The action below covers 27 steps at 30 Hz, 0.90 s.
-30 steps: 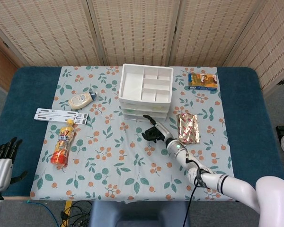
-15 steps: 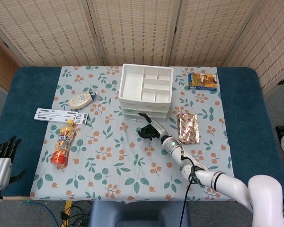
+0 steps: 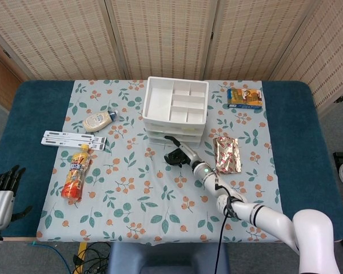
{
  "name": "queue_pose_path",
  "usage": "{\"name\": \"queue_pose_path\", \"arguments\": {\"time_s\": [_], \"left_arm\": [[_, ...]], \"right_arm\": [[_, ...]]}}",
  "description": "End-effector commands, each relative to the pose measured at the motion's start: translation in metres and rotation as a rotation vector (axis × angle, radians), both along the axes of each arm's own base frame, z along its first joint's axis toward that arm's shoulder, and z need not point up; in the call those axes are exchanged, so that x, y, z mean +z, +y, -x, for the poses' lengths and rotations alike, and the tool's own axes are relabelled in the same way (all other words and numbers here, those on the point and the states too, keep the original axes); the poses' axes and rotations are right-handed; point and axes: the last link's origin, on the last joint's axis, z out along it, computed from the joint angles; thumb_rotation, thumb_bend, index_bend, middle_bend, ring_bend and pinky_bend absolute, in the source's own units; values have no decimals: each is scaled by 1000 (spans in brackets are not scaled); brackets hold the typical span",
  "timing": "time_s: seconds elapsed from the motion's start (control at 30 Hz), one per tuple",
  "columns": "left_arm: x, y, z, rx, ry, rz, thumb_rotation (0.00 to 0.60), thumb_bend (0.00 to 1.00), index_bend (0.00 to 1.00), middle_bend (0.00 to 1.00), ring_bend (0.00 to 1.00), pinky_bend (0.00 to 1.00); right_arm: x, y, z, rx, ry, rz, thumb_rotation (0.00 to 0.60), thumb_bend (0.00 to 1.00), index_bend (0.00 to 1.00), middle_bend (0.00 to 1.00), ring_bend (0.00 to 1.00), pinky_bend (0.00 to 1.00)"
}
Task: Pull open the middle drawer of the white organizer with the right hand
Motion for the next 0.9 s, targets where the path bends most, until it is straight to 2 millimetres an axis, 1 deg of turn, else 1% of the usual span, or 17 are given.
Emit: {"name": "queue_pose_path", "arguments": {"time_s": [0.03, 0.1, 0.23, 0.3, 0.67, 0.9], "left_arm": [[0, 0, 0, -1, -2, 1, 600, 136, 81, 67, 107, 110], [0, 0, 0, -1, -1, 1, 600, 136, 81, 67, 107, 110], [-1, -1, 0, 0, -1, 2, 600, 136, 81, 67, 107, 110], [-1, -1, 0, 0, -1, 2, 600, 136, 81, 67, 107, 110], [-1, -2, 1, 0, -2, 1, 600, 136, 81, 67, 107, 110], [-2, -2, -1, -4, -3, 4, 600, 136, 81, 67, 107, 110]], "right_arm": [[0, -2, 0, 5, 12, 7, 600, 497, 0, 858, 888, 800], [0, -2, 0, 6, 14, 1, 600, 505, 8, 858, 888, 800], [0, 0, 0, 18, 24, -14, 600, 510, 79, 858, 890, 800], [0, 1, 1, 26, 30, -17, 600, 510, 90, 858, 891, 800], [10, 13, 7, 53, 37, -23, 600, 510, 102, 858, 893, 800], [15, 17, 11, 54, 37, -20, 600, 510, 102, 858, 892, 800]]}}
